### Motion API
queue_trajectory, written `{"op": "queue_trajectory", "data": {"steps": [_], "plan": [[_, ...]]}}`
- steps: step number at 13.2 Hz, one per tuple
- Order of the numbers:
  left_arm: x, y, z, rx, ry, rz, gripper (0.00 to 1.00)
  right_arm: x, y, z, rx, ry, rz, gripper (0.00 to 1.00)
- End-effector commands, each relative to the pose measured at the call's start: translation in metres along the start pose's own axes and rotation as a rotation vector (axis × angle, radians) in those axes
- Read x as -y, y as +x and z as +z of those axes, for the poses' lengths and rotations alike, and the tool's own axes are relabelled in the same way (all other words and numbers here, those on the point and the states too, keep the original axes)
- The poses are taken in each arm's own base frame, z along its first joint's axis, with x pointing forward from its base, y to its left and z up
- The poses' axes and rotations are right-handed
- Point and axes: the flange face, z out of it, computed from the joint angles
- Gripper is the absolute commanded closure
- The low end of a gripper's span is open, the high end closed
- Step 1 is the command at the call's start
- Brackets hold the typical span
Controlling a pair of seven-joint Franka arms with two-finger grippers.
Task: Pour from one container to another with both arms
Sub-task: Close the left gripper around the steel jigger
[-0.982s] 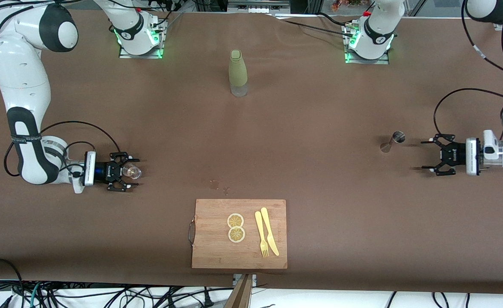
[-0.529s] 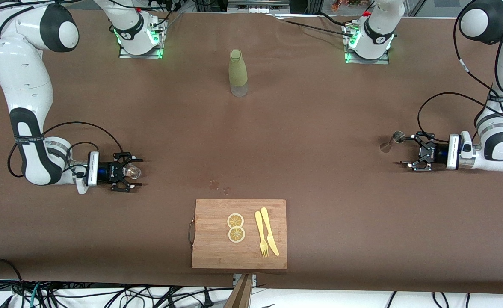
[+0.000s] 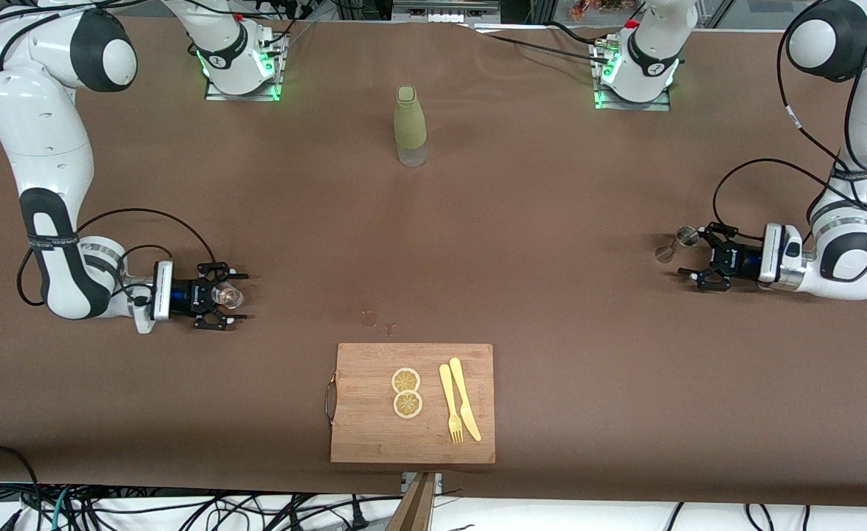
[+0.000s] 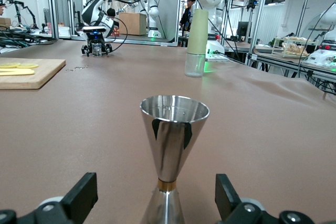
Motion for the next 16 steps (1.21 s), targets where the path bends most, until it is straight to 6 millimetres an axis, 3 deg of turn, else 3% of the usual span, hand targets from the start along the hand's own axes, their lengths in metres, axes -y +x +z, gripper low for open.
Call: {"op": "queue_trajectory", "data": {"steps": [1,3,6,9,11,13,16], "plan": [[0.000,-0.002,0.001,-0.019,-0.003,0.082,0.09,0.002,-0.005,0.003,-0.028,-0.009,-0.011,0.13],[-0.001,-0.005,0.005,-0.025,-0.008,0.083,0.14,0.002,-0.005,0.003,-0.026,-0.010,-0.012,0.23],[-0.004,-0.009,0.012,-0.038,-0.012,0.073,0.18,0.002,-0.006,0.003,-0.027,-0.012,-0.011,0.49],[-0.005,-0.009,0.014,-0.041,-0.013,0.070,0.21,0.002,-0.014,0.008,-0.050,-0.034,-0.008,0.53],[-0.005,-0.009,0.016,-0.040,-0.019,0.070,0.32,0.002,-0.015,0.006,-0.045,-0.040,-0.009,0.56],[-0.004,-0.009,0.016,-0.039,-0.021,0.071,0.33,0.001,-0.014,0.006,-0.046,-0.041,-0.009,0.64],[-0.005,-0.009,0.017,-0.041,-0.024,0.071,0.41,0.000,-0.011,0.005,-0.051,-0.037,-0.009,0.66]]}}
